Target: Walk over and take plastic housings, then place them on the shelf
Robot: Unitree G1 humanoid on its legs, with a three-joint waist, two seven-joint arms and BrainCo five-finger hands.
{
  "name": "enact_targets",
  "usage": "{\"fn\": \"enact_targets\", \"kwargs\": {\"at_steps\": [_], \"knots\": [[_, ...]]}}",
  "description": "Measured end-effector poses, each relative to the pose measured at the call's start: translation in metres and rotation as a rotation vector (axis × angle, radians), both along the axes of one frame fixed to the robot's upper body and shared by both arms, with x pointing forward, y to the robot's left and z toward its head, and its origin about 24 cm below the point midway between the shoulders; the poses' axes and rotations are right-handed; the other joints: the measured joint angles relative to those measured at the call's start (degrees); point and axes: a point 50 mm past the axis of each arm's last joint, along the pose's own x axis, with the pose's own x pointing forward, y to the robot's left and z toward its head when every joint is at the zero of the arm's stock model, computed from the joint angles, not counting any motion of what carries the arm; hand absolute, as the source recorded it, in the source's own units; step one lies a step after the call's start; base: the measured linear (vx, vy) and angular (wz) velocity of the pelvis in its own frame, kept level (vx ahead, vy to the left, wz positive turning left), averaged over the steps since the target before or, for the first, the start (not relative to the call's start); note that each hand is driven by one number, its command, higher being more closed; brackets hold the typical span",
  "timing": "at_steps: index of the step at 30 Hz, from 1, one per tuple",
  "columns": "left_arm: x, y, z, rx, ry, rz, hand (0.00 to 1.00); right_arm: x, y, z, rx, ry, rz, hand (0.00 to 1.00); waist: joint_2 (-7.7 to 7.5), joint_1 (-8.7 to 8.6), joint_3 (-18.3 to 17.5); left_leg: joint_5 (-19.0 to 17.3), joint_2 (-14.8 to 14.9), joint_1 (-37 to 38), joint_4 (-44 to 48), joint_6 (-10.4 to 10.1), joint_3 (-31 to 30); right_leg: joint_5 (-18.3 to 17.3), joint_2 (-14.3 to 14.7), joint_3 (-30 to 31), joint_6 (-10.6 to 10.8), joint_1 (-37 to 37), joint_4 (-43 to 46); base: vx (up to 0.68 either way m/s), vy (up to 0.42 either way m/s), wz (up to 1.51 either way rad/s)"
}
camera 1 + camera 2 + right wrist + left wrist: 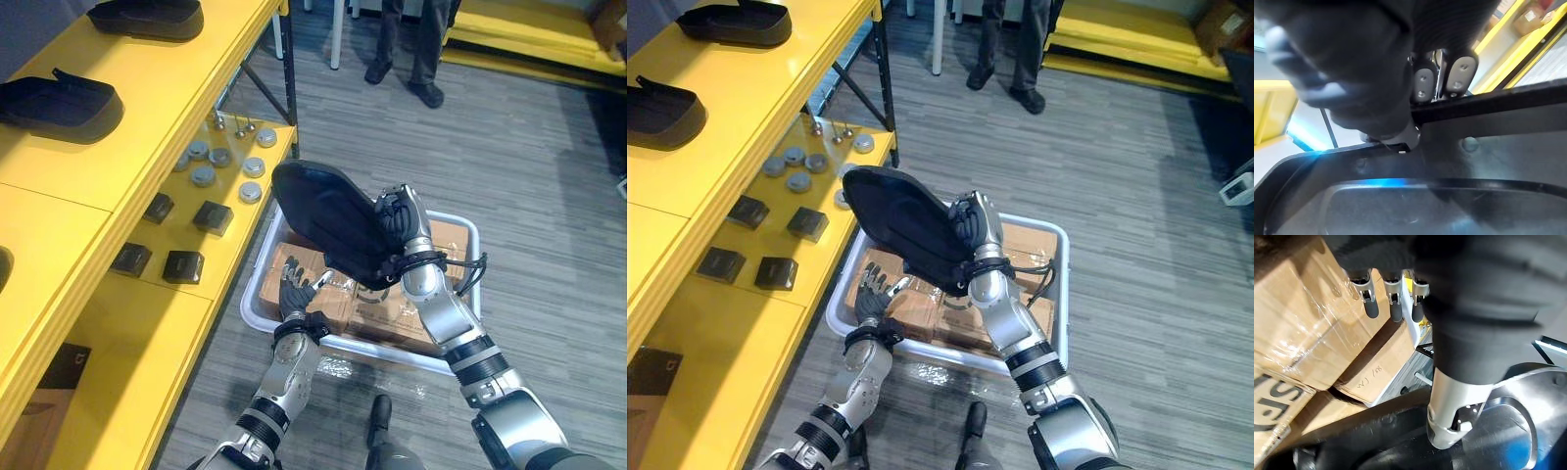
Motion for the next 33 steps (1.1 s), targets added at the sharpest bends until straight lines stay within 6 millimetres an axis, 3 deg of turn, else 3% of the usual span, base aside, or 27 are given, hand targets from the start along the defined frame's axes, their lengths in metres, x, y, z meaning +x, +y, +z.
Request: {"fn": "enact_targets", "kwargs": {"at_steps": [6, 12, 13, 20, 23, 33], "knots": [[0.001, -0.005, 0.009, -0.038, -0.066, -0.012, 0.0, -0.005, 0.015, -0.008, 0.049, 0.042, 0.075, 1.0, -0.25, -0.13, -0.99, -0.37, 0.23, 1.63, -0.25, -0.49, 1.26, 0.13, 0.47, 0.94, -0.11, 1.14, -0.91, 0.04, 0.034, -0.1], [0.001, -0.007, 0.004, -0.296, -0.112, -0.116, 0.0, -0.01, 0.034, -0.018, 0.087, 0.084, 0.141, 1.0, -0.28, 0.0, -3.74, -0.69, 0.98, 2.7, -0.31, -0.91, 1.87, 1.29, 1.6, 1.02, -0.63, 3.1, -3.89, 0.0, 0.014, -0.05], [0.001, -0.007, 0.003, -0.329, -0.112, -0.124, 1.0, -0.01, 0.034, -0.017, 0.088, 0.082, 0.142, 1.0, -0.26, 0.01, -3.97, -0.69, 1.08, 2.78, -0.31, -0.92, 1.91, 1.52, 1.73, 0.99, -0.77, 3.32, -4.23, -0.02, 0.011, -0.05], [0.0, -0.009, 0.0, -0.451, -0.127, -0.17, 1.0, -0.011, 0.035, -0.013, 0.096, 0.059, 0.137, 1.0, -0.2, -0.26, -4.89, -0.67, 1.26, 2.96, -0.27, -0.99, 2.06, 2.51, 2.09, 1.08, -1.06, 3.96, -5.79, -0.02, 0.016, -0.02], [0.0, -0.004, 0.001, -0.51, -0.165, -0.136, 1.0, -0.016, 0.046, -0.005, 0.076, 0.025, 0.176, 1.0, -0.2, -0.71, -5.12, -0.63, 1.34, 2.96, -0.24, -1.04, 2.03, 2.57, 2.16, 1.07, -1.12, 3.98, -5.79, -0.01, 0.01, 0.0], [-0.004, 0.002, 0.003, -0.536, -0.229, -0.086, 1.0, -0.031, 0.046, -0.007, 0.156, 0.013, 0.2, 1.0, -0.22, -0.58, -7.43, -0.63, 1.33, 4.13, -0.75, -1.07, 1.82, 2.54, 2.15, 0.76, -1.11, 5.12, -5.9, 0.0, 0.036, 0.01]]}}
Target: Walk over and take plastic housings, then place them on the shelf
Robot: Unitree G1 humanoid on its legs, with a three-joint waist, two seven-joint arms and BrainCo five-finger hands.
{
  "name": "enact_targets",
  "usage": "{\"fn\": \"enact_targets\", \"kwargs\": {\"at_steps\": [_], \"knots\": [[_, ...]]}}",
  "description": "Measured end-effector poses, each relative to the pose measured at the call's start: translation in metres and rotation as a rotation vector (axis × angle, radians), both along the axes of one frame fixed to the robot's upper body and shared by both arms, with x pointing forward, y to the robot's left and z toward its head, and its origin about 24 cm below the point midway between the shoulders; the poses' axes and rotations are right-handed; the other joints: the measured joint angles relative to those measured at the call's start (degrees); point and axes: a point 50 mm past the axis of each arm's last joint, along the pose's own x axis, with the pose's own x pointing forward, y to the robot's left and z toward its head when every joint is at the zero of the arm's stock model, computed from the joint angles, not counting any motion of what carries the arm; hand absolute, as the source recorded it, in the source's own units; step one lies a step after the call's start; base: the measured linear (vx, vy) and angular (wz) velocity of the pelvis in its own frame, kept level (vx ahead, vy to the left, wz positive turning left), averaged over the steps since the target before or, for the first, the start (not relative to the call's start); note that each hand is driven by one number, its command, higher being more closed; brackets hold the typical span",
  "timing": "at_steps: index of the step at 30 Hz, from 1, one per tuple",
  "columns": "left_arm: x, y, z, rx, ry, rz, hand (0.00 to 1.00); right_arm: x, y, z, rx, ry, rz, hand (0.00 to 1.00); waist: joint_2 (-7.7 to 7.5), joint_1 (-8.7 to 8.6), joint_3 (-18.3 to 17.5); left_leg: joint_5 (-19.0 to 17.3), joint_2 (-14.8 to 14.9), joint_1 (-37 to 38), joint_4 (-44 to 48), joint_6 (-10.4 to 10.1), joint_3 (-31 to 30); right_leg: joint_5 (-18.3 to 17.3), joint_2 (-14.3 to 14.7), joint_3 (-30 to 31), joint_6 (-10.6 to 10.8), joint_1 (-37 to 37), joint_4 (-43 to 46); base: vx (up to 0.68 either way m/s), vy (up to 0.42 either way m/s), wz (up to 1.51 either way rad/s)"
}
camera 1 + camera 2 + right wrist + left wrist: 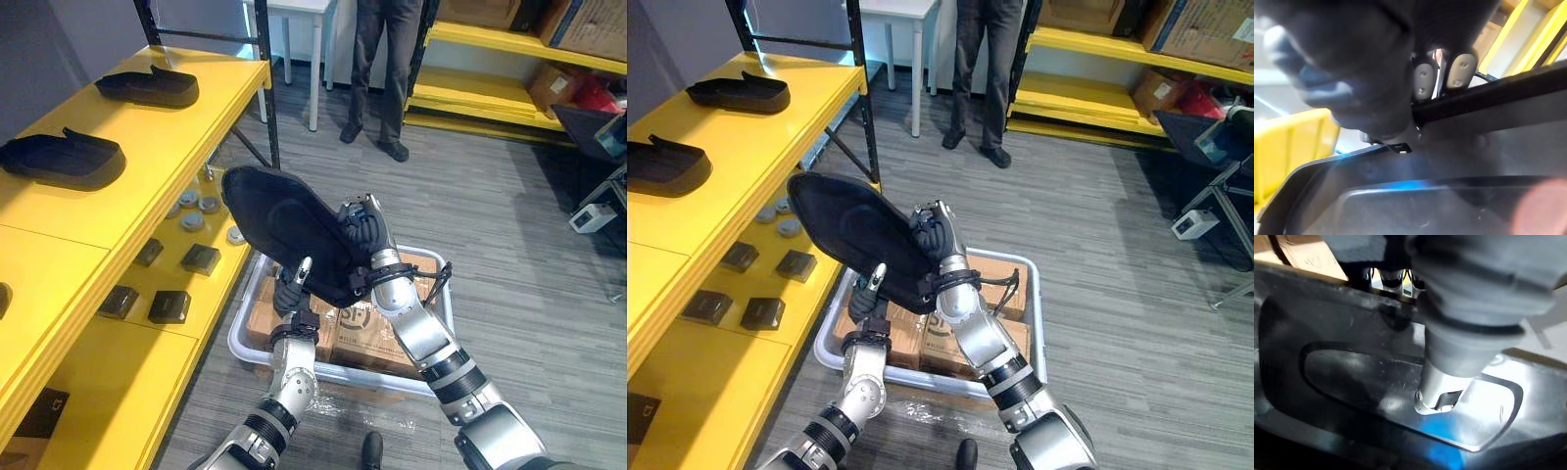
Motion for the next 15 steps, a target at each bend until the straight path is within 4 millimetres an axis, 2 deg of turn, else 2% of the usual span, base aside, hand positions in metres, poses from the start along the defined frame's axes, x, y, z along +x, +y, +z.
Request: {"fn": "enact_targets", "kwargs": {"at_steps": [8, 10, 12, 15], "knots": [[-0.026, 0.013, 0.002, -0.052, -0.064, 0.043, 1.0, -0.04, -0.017, -0.025, 0.159, 0.036, 0.025, 1.0, 0.23, -1.03, -4.86, 0.33, -0.24, 1.71, -1.96, -0.45, 0.19, -0.56, -0.04, -0.61, 0.18, 0.82, -0.04, 0.01, 0.042, 0.0], [-0.033, 0.017, 0.007, -0.023, -0.1, 0.051, 1.0, -0.051, -0.02, -0.029, 0.2, 0.037, 0.04, 1.0, 0.52, -1.12, -5.94, 0.44, -0.25, 2.41, -2.5, -0.57, 0.22, -0.75, -0.01, -0.88, 0.07, 1.27, -0.05, 0.01, 0.034, 0.02], [-0.04, 0.024, 0.018, 0.076, -0.157, 0.074, 1.0, -0.064, -0.023, -0.031, 0.264, 0.041, 0.068, 1.0, 0.87, -1.17, -7.14, 0.53, -0.24, 2.62, -2.78, -0.69, 0.09, -1.09, 0.0, -1.22, -0.21, 1.49, -0.1, -0.01, 0.032, 0.05], [-0.05, 0.032, 0.024, 0.186, -0.182, 0.092, 1.0, -0.072, -0.026, -0.04, 0.322, 0.077, 0.097, 1.0, 1.68, -1.22, -8.69, 0.49, -0.27, 3.05, -3.0, -0.74, 0.06, -1.36, -0.03, -1.43, -0.14, 1.9, -0.21, 0.0, 0.013, 0.01]]}}
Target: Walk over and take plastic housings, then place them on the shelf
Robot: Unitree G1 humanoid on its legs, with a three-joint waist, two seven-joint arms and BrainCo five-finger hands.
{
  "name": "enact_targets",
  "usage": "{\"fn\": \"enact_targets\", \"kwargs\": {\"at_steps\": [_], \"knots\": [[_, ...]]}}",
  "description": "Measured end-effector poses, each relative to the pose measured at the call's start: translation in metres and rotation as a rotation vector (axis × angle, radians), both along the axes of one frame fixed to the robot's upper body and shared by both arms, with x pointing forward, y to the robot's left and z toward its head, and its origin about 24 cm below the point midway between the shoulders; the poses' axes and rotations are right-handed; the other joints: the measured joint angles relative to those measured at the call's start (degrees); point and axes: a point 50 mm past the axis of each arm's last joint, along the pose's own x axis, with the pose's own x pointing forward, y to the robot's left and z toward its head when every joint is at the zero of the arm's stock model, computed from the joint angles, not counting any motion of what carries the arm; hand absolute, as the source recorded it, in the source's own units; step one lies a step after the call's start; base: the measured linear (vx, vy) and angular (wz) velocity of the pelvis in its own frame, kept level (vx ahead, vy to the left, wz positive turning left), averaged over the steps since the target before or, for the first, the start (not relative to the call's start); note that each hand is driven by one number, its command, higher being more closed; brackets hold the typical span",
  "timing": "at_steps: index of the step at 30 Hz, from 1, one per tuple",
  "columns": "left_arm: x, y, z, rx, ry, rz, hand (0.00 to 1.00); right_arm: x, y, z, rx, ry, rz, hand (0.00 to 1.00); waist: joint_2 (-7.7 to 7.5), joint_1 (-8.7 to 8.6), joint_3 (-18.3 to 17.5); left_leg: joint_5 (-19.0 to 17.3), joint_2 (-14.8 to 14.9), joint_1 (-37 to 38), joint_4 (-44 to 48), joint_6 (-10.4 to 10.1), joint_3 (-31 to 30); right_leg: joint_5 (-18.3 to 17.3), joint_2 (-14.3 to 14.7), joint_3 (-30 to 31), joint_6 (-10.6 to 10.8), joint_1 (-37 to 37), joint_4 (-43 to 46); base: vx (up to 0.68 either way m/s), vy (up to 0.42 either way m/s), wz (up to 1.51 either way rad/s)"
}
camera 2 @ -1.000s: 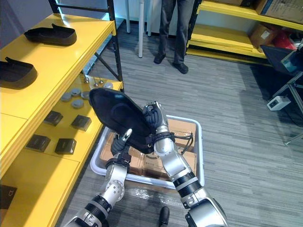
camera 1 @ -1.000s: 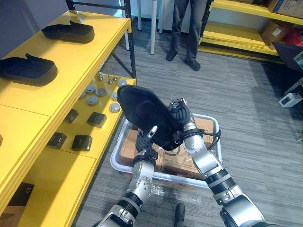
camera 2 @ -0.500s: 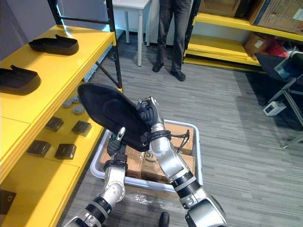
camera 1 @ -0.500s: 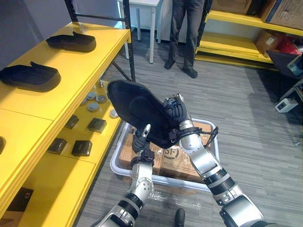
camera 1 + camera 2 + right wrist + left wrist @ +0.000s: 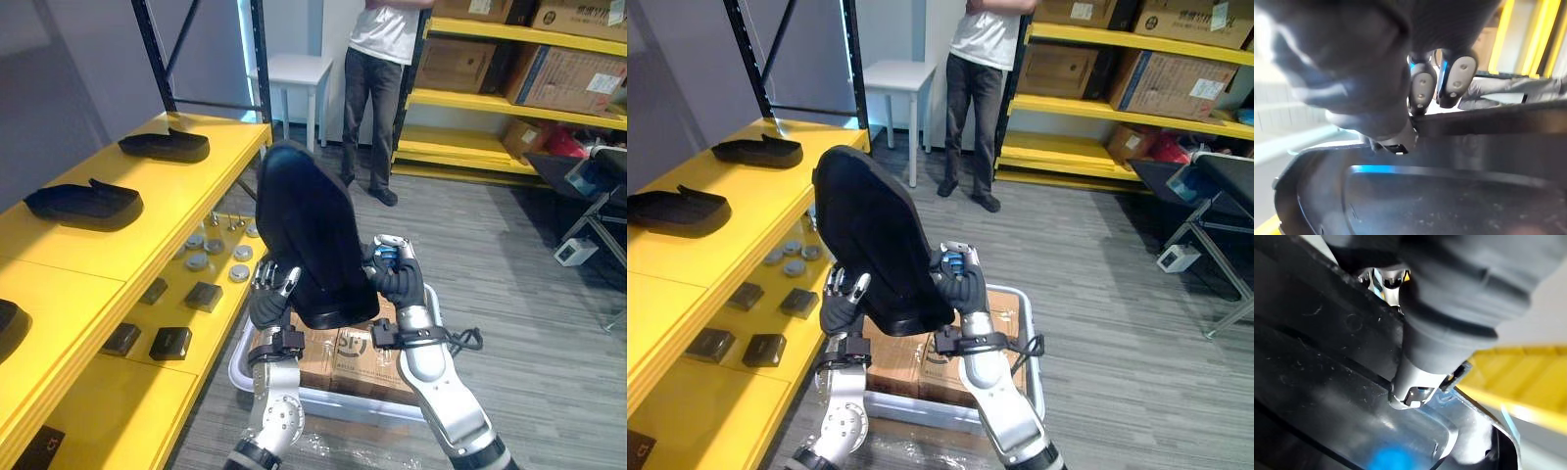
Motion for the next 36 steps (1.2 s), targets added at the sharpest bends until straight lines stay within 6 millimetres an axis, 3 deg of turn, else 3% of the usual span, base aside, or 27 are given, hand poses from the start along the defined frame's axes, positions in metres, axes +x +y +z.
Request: {"fn": "enact_targets", "kwargs": {"at_steps": [4, 10, 12, 13, 14, 15, 17, 18, 19, 20, 21, 22, 23, 24, 25, 26, 27, 28, 29, 31, 34, 36], "knots": [[-0.017, 0.015, -0.004, 0.147, 0.029, 0.011, 1.0, -0.007, 0.001, -0.018, 0.041, 0.081, 0.072, 1.0, 1.32, 0.17, -1.55, -0.22, 0.11, 0.26, -0.05, -0.42, -1.19, -0.67, -0.08, -1.67, 0.36, 1.04, -0.1, -0.01, 0.024, 0.14], [-0.045, 0.031, -0.035, 0.246, 0.189, -0.027, 1.0, -0.012, 0.011, -0.048, -0.013, 0.207, 0.144, 1.0, 2.58, 2.11, -2.94, -0.62, 0.76, -1.92, 1.71, -1.07, -4.66, -1.94, -0.27, -7.14, 0.32, 3.43, 0.13, 0.0, 0.009, 0.41], [-0.049, 0.034, -0.039, 0.306, 0.212, -0.035, 1.0, -0.013, 0.01, -0.057, -0.028, 0.248, 0.15, 1.0, 2.85, 2.22, -2.94, -0.69, 2.72, -4.85, 4.97, -0.32, -0.38, -2.0, -1.19, -12.17, 0.31, 5.06, 0.22, 0.01, -0.005, 1.26], [-0.05, 0.033, -0.041, 0.345, 0.22, -0.044, 1.0, -0.012, 0.007, -0.063, -0.049, 0.269, 0.142, 1.0, 3.12, 2.33, -2.91, 0.49, 4.37, -6.39, 8.12, 1.21, 5.04, -2.15, -2.17, -16.27, 0.92, 6.83, 0.29, 0.06, 0.005, 1.68], [-0.051, 0.032, -0.043, 0.382, 0.232, -0.045, 1.0, -0.011, 0.005, -0.068, -0.06, 0.291, 0.135, 1.0, 3.13, 3.49, -2.72, 1.12, 4.1, -7.22, 9.88, 1.82, 8.06, -2.44, -3.6, -19.89, 1.37, 8.77, 0.5, 0.08, 0.121, 1.69], [-0.054, 0.036, -0.045, 0.412, 0.241, -0.031, 1.0, -0.012, 0.009, -0.073, -0.065, 0.31, 0.145, 1.0, 3.07, 5.49, -2.46, 0.65, 2.61, -7.11, 10.36, 3.21, 8.35, -3.25, -5.39, -21.77, 2.25, 10.13, 1.28, 0.08, 0.175, 1.09], [-0.057, 0.045, -0.044, 0.45, 0.238, -0.001, 1.0, -0.014, 0.017, -0.075, -0.062, 0.319, 0.171, 1.0, 2.99, 7.33, -2.38, -0.63, 0.1, -7.23, 9.85, 3.82, 6.68, -4.64, -8.11, -23.97, 4.01, 10.91, 3.61, 0.06, 0.183, 0.79], [-0.061, 0.051, -0.039, 0.473, 0.218, 0.015, 1.0, -0.014, 0.021, -0.073, -0.048, 0.316, 0.181, 1.0, 2.88, 7.81, -2.32, -0.94, -1.57, -7.56, 9.28, 4.19, 6.64, -6.36, -10.67, -25.63, 5.05, 10.71, 6.54, 0.06, 0.152, 0.92], [-0.062, 0.053, -0.037, 0.477, 0.208, 0.02, 1.0, -0.015, 0.024, -0.072, -0.03, 0.311, 0.186, 1.0, 2.42, 7.75, -2.19, -0.91, -2.39, -7.64, 9.12, 4.28, 7.1, -7.18, -12.2, -26.8, 4.8, 10.63, 7.85, 0.13, 0.232, 1.07], [-0.063, 0.055, -0.033, 0.492, 0.186, 0.03, 1.0, -0.014, 0.027, -0.069, -0.012, 0.297, 0.191, 1.0, 1.79, 7.78, -1.7, -1.73, -3.39, -9.11, 12.69, 5.79, 8.16, -8.58, -15.2, -28.26, 4.56, 10.43, 11.0, 0.15, 0.208, 0.9], [-0.064, 0.056, -0.032, 0.491, 0.181, 0.032, 1.0, -0.015, 0.027, -0.068, -0.007, 0.292, 0.192, 1.0, 1.92, 7.98, -1.65, -4.73, -4.0, -9.93, 15.98, 7.82, 8.2, -9.48, -16.98, -28.32, 3.53, 10.53, 13.73, 0.21, 0.282, 0.8], [-0.066, 0.056, -0.034, 0.489, 0.184, 0.024, 1.0, -0.016, 0.026, -0.07, -0.003, 0.296, 0.192, 1.0, 1.95, 8.27, -1.5, -7.0, -5.0, -9.74, 17.04, 8.23, 7.29, -9.8, -19.41, -27.84, -1.08, 10.77, 18.49, 0.15, 0.259, 0.65], [-0.067, 0.054, -0.035, 0.49, 0.184, 0.01, 1.0, -0.019, 0.024, -0.072, 0.004, 0.298, 0.186, 1.0, 1.99, 7.62, -1.24, -7.9, -5.73, -9.58, 17.64, 8.79, 6.14, -7.71, -22.15, -26.25, -5.23, 9.0, 25.76, 0.15, 0.348, 0.71], [-0.068, 0.056, -0.033, 0.504, 0.174, 0.0, 1.0, -0.023, 0.022, -0.074, 0.018, 0.292, 0.182, 1.0, 2.09, 7.21, -0.87, -8.65, -6.42, -8.53, 17.54, 9.37, 4.56, -3.12, -24.7, -19.95, -11.5, 4.42, 35.48, 0.09, 0.289, 0.68], [-0.068, 0.057, -0.031, 0.512, 0.163, -0.003, 1.0, -0.023, 0.022, -0.074, 0.027, 0.286, 0.184, 1.0, 1.71, 7.17, -0.27, -9.05, -6.49, -8.03, 17.5, 9.67, 3.66, -1.46, -24.88, -15.74, -11.81, 1.8, 40.17, 0.09, 0.209, 0.73], [-0.068, 0.06, -0.028, 0.526, 0.148, -0.003, 1.0, -0.024, 0.025, -0.072, 0.046, 0.278, 0.189, 1.0, 1.14, 6.33, 0.29, -9.29, -6.22, -7.8, 17.03, 9.99, 1.12, -6.15, -22.02, -8.82, -6.72, -2.74, 48.6, 0.07, 0.085, 0.64], [-0.068, 0.06, -0.027, 0.526, 0.144, -0.002, 1.0, -0.024, 0.026, -0.071, 0.056, 0.275, 0.189, 1.0, 1.08, 5.99, 0.28, -9.21, -6.26, -7.7, 16.4, 10.13, -0.16, -9.05, -19.69, -6.66, -4.93, -4.22, 50.95, 0.1, 0.077, 0.92], [-0.068, 0.059, -0.024, 0.524, 0.131, -0.002, 1.0, -0.024, 0.025, -0.069, 0.066, 0.26, 0.188, 1.0, 1.09, 5.84, 0.3, -8.94, -6.85, -7.11, 14.8, 10.54, -2.39, -14.06, -15.46, -4.26, -3.15, -5.9, 51.86, 0.14, 0.105, 0.98], [-0.067, 0.058, -0.021, 0.52, 0.117, -0.003, 1.0, -0.023, 0.024, -0.067, 0.071, 0.239, 0.193, 1.0, 1.07, 5.8, 0.29, -8.62, -8.19, -6.34, 13.43, 11.02, -4.44, -16.88, -12.16, -2.84, -1.61, -6.66, 49.36, 0.16, 0.109, 0.99], [-0.062, 0.057, -0.016, 0.512, 0.089, -0.011, 1.0, -0.02, 0.022, -0.062, 0.083, 0.21, 0.187, 1.0, 0.94, 4.97, 0.21, -8.37, -10.95, -5.86, 11.99, 11.4, -8.21, -19.44, -7.58, 1.53, 0.78, -7.5, 42.05, 0.2, 0.063, 1.25], [-0.055, 0.054, -0.006, 0.496, 0.046, -0.016, 1.0, -0.014, 0.018, -0.051, 0.095, 0.153, 0.175, 1.0, 0.74, 3.28, 0.04, -7.87, -13.02, -5.7, 11.1, 11.01, -14.53, -19.9, -1.16, 8.85, 1.71, -9.14, 30.21, 0.26, -0.094, 1.29], [-0.054, 0.052, -0.006, 0.482, 0.045, -0.022, 1.0, -0.013, 0.017, -0.049, 0.106, 0.146, 0.18, 1.0, -0.15, 3.28, -0.47, -7.83, -13.78, -5.37, 11.3, 10.4, -17.29, -16.95, -0.05, 9.26, -0.88, -8.65, 22.85, 0.29, -0.192, 0.98]]}}
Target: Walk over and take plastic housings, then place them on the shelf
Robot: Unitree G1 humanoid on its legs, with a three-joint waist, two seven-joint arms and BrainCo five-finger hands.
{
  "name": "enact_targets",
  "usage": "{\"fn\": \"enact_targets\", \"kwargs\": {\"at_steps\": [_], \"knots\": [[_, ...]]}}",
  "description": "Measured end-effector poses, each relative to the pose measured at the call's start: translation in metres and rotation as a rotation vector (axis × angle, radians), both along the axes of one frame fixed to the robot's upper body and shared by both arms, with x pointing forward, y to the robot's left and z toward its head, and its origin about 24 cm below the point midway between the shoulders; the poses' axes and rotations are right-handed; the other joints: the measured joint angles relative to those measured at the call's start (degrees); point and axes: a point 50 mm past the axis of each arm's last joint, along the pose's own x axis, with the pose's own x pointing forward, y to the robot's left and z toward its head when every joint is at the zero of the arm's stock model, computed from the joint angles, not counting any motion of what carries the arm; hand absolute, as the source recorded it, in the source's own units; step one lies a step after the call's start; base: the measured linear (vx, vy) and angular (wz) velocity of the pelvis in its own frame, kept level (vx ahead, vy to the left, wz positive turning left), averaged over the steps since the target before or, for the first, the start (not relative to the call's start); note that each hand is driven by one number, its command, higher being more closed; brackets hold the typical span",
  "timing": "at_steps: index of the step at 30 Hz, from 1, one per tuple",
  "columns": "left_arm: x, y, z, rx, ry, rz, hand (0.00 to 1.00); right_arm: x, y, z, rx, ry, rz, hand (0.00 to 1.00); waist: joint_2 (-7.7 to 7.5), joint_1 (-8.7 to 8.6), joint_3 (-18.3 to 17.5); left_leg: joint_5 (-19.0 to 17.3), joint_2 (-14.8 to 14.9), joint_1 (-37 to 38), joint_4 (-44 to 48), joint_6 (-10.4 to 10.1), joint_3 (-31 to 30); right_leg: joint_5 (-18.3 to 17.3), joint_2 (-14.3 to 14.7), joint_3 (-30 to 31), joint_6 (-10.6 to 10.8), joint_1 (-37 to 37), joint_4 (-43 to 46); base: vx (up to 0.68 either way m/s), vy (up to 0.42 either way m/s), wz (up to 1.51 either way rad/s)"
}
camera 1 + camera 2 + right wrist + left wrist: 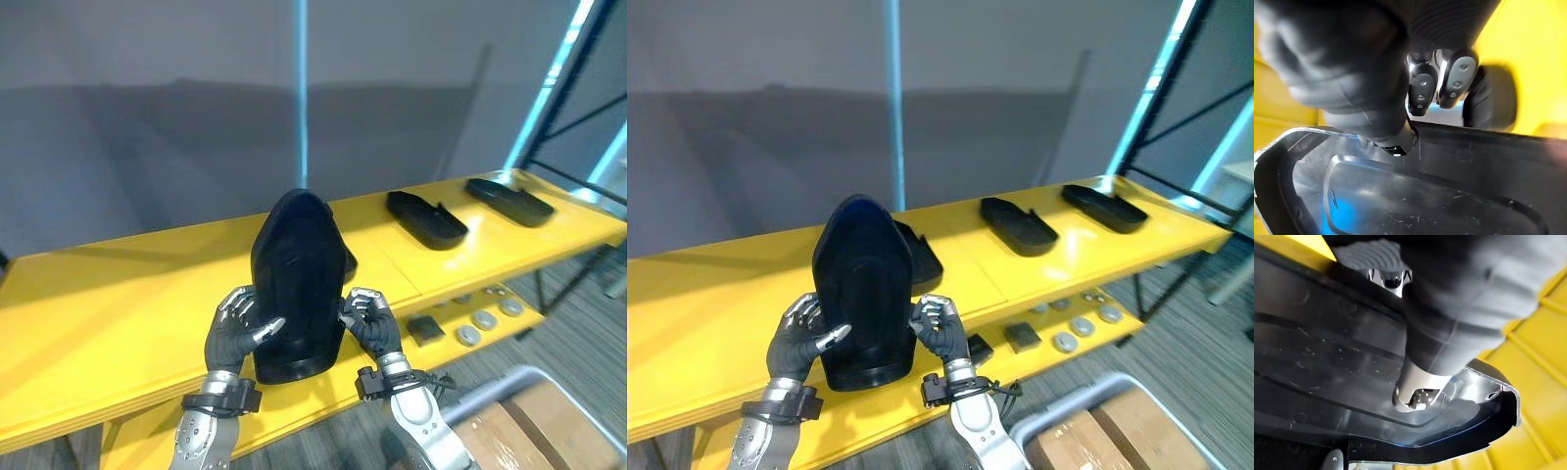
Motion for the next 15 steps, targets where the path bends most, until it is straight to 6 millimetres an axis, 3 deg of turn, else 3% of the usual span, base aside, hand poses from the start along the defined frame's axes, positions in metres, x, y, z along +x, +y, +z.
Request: {"fn": "enact_targets", "kwargs": {"at_steps": [1, 3, 5, 7, 8, 9, 15], "knots": [[0.0, 0.0, 0.0, -0.02, 0.004, -0.003, 1.0, 0.001, 0.0, 0.002, 0.024, 0.0, 0.016, 1.0, -1.35, -0.05, -0.49, -0.63, -1.26, 0.28, 0.25, -0.98, -1.68, 5.93, -0.54, -1.36, 0.2, 1.25, -4.62, 0.24, -0.19, 0.78], [-0.002, -0.005, -0.004, -0.068, 0.022, -0.005, 1.0, 0.002, -0.004, 0.004, 0.02, -0.013, 0.028, 1.0, 0.67, 0.08, -1.03, -1.34, 1.42, -0.04, 0.46, -2.36, -2.61, 7.23, 1.74, -4.96, -0.52, 5.68, -10.98, 0.27, -0.197, 0.71], [-0.002, -0.005, -0.005, -0.114, 0.026, -0.011, 1.0, 0.002, -0.004, 0.009, 0.025, -0.036, 0.045, 1.0, 0.87, 0.72, -1.27, -1.78, 4.05, -0.55, -0.08, -3.13, -1.69, 8.59, 4.24, -7.31, -1.61, 8.12, -15.94, 0.22, -0.184, 0.37], [-0.002, -0.007, -0.005, -0.139, 0.025, -0.019, 1.0, 0.003, -0.006, 0.01, 0.024, -0.043, 0.041, 1.0, 1.0, 0.49, -1.22, -1.4, 5.03, -0.88, -0.1, -3.74, 2.84, 8.6, 4.54, -9.17, -1.64, 9.33, -17.3, 0.13, -0.102, 0.38], [-0.002, -0.008, -0.005, -0.15, 0.021, -0.024, 1.0, 0.003, -0.008, 0.011, 0.024, -0.054, 0.039, 0.0, 1.09, 0.51, -1.26, -1.18, 5.43, -0.93, -0.13, -3.8, 5.73, 8.58, 4.52, -9.79, -1.66, 9.76, -17.58, 0.11, -0.048, 0.45], [-0.001, -0.009, -0.004, -0.166, 0.017, -0.03, 1.0, 0.003, -0.009, 0.013, 0.029, -0.075, 0.036, 0.0, 1.22, 0.54, -1.32, -0.85, 5.69, -0.77, -0.54, -3.54, 7.9, 8.51, 4.5, -10.84, -1.71, 10.27, -17.7, 0.07, -0.007, 0.33], [-0.002, -0.003, 0.001, -0.272, -0.034, 0.021, 1.0, 0.0, -0.007, 0.017, 0.025, -0.134, 0.099, 0.0, 1.39, 1.09, -1.44, 2.11, 3.3, 0.58, -5.36, -3.42, 5.33, 8.39, 2.94, -13.81, -1.63, 11.7, -19.3, 0.0, 0.037, 0.29]]}}
